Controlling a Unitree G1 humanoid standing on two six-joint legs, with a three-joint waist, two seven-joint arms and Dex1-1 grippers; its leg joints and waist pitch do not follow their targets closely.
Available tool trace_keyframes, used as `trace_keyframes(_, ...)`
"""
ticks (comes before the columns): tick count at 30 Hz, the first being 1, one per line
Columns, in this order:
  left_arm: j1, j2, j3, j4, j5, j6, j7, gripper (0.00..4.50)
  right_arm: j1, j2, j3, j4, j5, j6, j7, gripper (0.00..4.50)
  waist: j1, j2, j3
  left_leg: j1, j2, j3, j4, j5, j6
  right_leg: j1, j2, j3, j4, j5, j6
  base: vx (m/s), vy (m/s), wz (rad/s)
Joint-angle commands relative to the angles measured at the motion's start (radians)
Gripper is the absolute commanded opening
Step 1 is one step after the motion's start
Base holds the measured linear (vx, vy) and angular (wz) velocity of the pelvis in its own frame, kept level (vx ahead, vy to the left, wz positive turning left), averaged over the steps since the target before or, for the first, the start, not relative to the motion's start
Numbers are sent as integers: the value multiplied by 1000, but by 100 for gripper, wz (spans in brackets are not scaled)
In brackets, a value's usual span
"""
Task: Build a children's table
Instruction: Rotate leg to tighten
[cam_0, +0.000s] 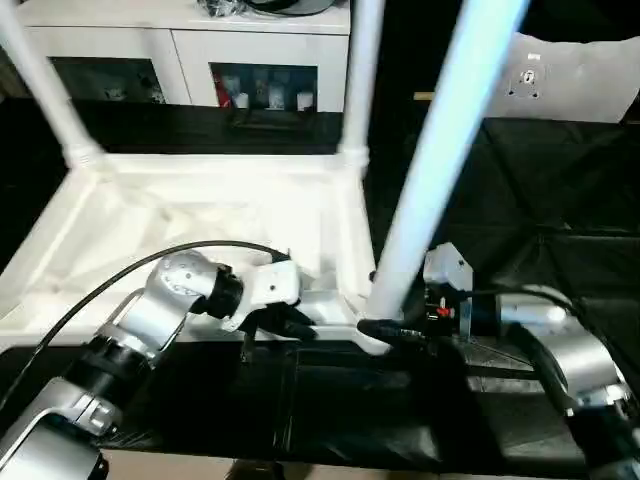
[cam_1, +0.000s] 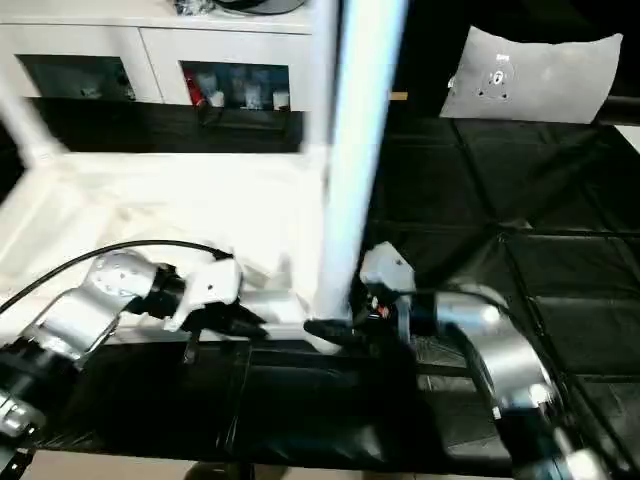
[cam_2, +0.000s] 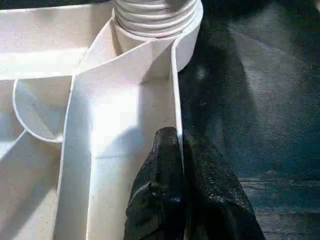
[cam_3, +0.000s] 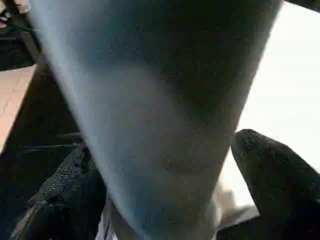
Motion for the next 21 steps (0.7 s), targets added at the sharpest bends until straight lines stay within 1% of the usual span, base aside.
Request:
trace_keyframes(1, -8, -6, -43, 10, 25, -30, -44, 0, -11, -16, 19, 15, 0, 16, 30, 364, -8, 0, -57, 19, 62, -20, -52, -125, 56, 32, -106, 41, -62, 82, -225, 0, 0, 0)
trace_keyframes(2, -10, -6, -43, 15, 25, -36, -47, 0, -13, -19, 22, 17, 0, 18, 37, 364, -8, 1, -56, 19, 63, -21, -54, -122, 55, 32, -107, 41, -62, 82, -225, 0, 0, 0)
trace_keyframes(3, -15, -8, -43, 30, 27, -49, -53, 0, -18, -27, 30, 24, -1, 22, 56, 343, -8, 0, -55, 20, 62, -20, -53, -135, 55, 30, -106, 41, -65, 61, -227, 0, 0, 0)
trace_keyframes(4, -19, -9, -43, 43, 31, -60, -55, 0, -21, -36, 39, 28, -5, 25, 74, 332, -9, -4, -54, 18, 62, -19, -54, -136, 55, 31, -107, 41, -65, 55, -227, 0, 0, 0)
trace_keyframes(5, -22, -9, -42, 52, 34, -68, -56, 0, -23, -42, 46, 32, -10, 24, 86, 325, -8, -2, -53, 18, 62, -20, -54, -142, 55, 31, -107, 41, -67, 38, -225, 0, 0, 0)
trace_keyframes(6, -24, -8, -42, 61, 38, -74, -54, 0, -23, -49, 54, 35, -15, 25, 99, 319, -9, -4, -52, 18, 63, -20, -54, -142, 54, 30, -109, 42, -68, 33, -223, 0, 0, 0)
trace_keyframes(7, -27, -8, -42, 70, 41, -81, -55, 0, -25, -53, 59, 40, -21, 21, 107, 310, -7, -2, -53, 20, 64, -20, -54, -147, 52, 29, -109, 42, -69, 18, -223, 0, 0, 0)
trace_keyframes(10, -32, -7, -41, 90, 43, -94, -55, 0, -29, -56, 64, 53, -32, 15, 117, 284, -7, -3, -52, 19, 64, -20, -55, -142, 53, 28, -110, 42, -68, 15, -224, 0, 0, 0)
trace_keyframes(14, -31, -5, -38, 97, 44, -101, -56, 0, -32, -52, 67, 63, -34, 19, 111, 272, -7, -4, -52, 19, 65, -20, -55, -142, 55, 28, -110, 42, -67, 20, -227, 0, 0, 0)
trace_keyframes(17, -31, -7, -34, 110, 48, -110, -49, 0, -30, -47, 71, 64, -31, 30, 116, 271, -7, -3, -49, 20, 65, -20, -57, -157, 52, 26, -110, 42, -71, -11, -226, 0, 0, 0)
trace_keyframes(18, -32, -8, -32, 114, 48, -110, -45, 0, -28, -46, 72, 64, -29, 34, 117, 270, -7, -4, -49, 20, 65, -20, -58, -162, 50, 26, -110, 42, -73, -25, -224, 0, 0, 0)
trace_keyframes(19, -32, -8, -32, 114, 48, -110, -45, 0, -28, -46, 72, 64, -29, 34, 117, 270, -7, -3, -49, 20, 65, -20, -58, -163, 48, 26, -111, 43, -73, -28, -224, 0, 0, 0)
trace_keyframes(20, -32, -12, -23, 120, 46, -99, -29, 0, -19, -42, 70, 58, -23, 53, 111, 270, -7, 0, -47, 20, 66, -20, -59, -165, 46, 24, -112, 43, -73, -34, -223, 0, 0, 0)
trace_keyframes(21, -32, -12, -23, 120, 46, -99, -29, 0, -19, -42, 70, 58, -23, 53, 111, 269, -7, -1, -47, 21, 66, -20, -59, -167, 46, 24, -111, 43, -74, -35, -223, 0, 0, 0)
